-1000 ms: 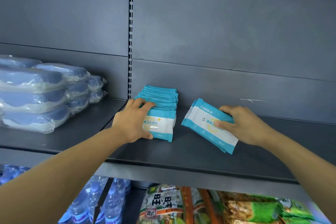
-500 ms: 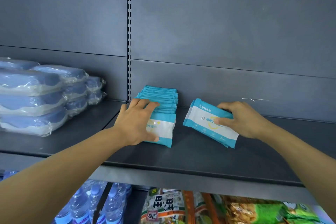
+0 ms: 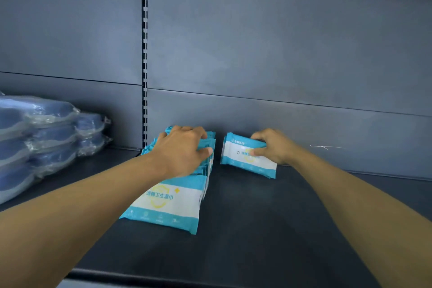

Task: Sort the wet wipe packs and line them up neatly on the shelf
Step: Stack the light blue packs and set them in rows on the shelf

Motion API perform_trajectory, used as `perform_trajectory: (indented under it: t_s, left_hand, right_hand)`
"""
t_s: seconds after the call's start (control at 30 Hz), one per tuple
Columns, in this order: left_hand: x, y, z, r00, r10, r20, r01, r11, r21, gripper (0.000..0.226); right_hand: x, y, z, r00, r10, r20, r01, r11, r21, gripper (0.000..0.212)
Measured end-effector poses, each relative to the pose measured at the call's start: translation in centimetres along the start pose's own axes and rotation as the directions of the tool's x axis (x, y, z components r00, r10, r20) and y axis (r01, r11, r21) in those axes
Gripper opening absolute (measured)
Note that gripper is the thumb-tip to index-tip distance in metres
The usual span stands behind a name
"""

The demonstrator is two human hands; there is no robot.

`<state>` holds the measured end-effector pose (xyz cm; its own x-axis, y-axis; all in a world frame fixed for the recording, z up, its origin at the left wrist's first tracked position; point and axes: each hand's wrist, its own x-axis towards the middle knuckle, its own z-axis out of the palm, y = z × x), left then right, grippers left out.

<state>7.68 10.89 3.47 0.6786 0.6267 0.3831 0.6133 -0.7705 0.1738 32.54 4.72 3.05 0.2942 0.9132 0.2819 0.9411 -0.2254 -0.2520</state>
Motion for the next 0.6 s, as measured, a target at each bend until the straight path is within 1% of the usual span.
perform_trajectory:
  t_s: [0.07,0.1,0.17,0.23,0.3,0.37,0.47,0.53,0.6]
  left_hand:
    - [0.3,-0.3,0.1,1.0,-0.015,0.016,0.015,1.0,0.018,0.04]
    - [0.4,-0.5,0.2,0.999,-0.022,0.025,0.022,0.999,0.028,0.039]
    - [0.6,-0.7,0.3,0.998,-0.037,0.046,0.035,0.998,0.043,0.037]
    - [0.6,-1.0,0.6,0.997,-0.046,0.062,0.044,0.999,0.028,0.036]
    - [0.6,-1.3,0.8,0.996,-0.043,0.08,0.044,0.999,-0.007,0.035]
    - [0.5,-1.4,1.0,0.995,-0.043,0.093,0.046,0.999,-0.025,0.033]
    - [0.4,-1.4,1.0,0.995,-0.04,0.094,0.043,0.999,-0.026,0.032]
    - [0.4,-1.4,1.0,0.995,-0.039,0.096,0.041,0.999,-0.024,0.032]
    - [0.3,-1.5,1.0,0.994,-0.037,0.102,0.039,0.999,-0.017,0.032]
  right_hand:
    - [0.9,0.4,0.8,1.0,-0.011,0.018,0.012,0.999,-0.037,0.01]
    - [1.1,0.6,1.1,1.0,-0.009,0.022,0.01,0.998,-0.063,0.014]
    - [1.3,0.9,1.4,0.999,0.012,0.042,-0.005,0.988,-0.152,0.03]
    - [1.2,1.0,1.3,0.994,0.049,0.095,-0.025,0.971,-0.236,0.045]
    - [1.1,1.1,0.9,0.986,0.071,0.148,-0.036,0.973,-0.226,0.052]
    - [1.5,1.2,0.7,0.989,0.054,0.135,-0.028,0.983,-0.184,0.05]
    - [2.4,1.2,0.9,0.996,0.053,0.07,-0.041,0.987,-0.158,0.044]
    - [2.9,1.2,1.3,0.996,0.075,0.042,-0.066,0.983,-0.17,0.039]
    - [3.2,1.2,1.6,0.995,0.1,0.015,-0.094,0.972,-0.217,0.036]
